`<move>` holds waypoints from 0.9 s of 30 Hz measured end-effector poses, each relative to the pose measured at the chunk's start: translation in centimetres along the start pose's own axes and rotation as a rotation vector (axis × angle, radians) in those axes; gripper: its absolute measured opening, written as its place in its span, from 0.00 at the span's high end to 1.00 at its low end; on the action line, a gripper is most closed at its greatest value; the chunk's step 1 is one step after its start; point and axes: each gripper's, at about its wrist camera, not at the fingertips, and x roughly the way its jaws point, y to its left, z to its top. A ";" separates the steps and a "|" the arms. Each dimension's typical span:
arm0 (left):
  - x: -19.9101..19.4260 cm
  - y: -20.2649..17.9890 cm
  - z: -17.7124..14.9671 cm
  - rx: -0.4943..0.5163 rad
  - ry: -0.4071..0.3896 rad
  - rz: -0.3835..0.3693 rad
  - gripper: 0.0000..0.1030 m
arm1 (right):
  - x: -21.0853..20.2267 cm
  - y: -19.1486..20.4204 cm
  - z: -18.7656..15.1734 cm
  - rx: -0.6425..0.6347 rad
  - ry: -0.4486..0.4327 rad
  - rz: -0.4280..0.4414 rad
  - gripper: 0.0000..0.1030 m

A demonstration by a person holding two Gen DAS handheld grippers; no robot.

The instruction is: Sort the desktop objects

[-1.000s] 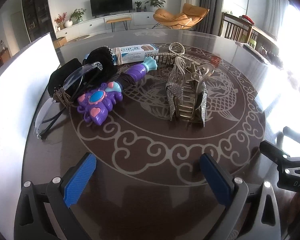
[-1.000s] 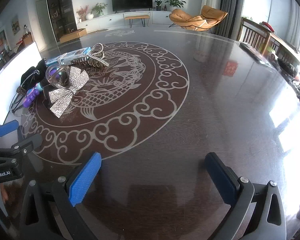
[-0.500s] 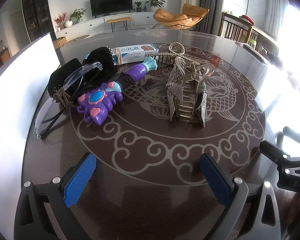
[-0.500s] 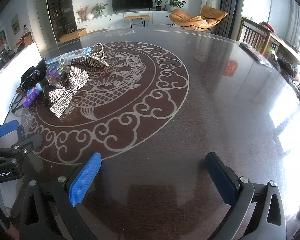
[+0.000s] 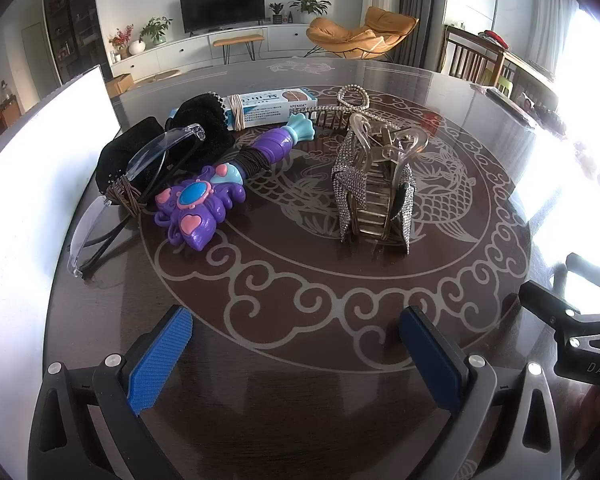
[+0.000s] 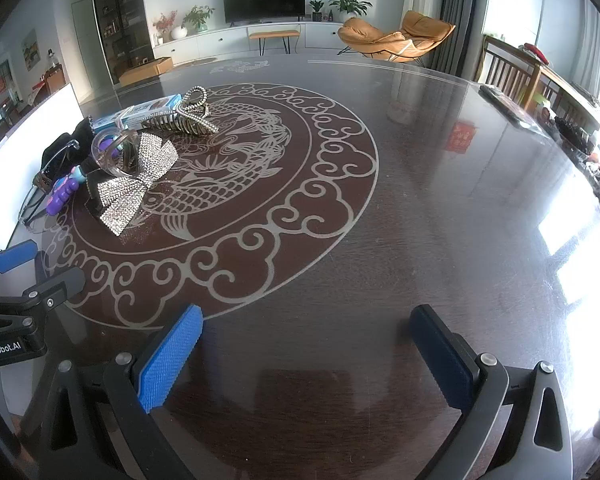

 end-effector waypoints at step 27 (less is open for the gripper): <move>0.2 -0.2 0.2 0.000 0.000 0.000 0.00 | 0.0 0.1 0.0 0.001 0.000 -0.001 0.00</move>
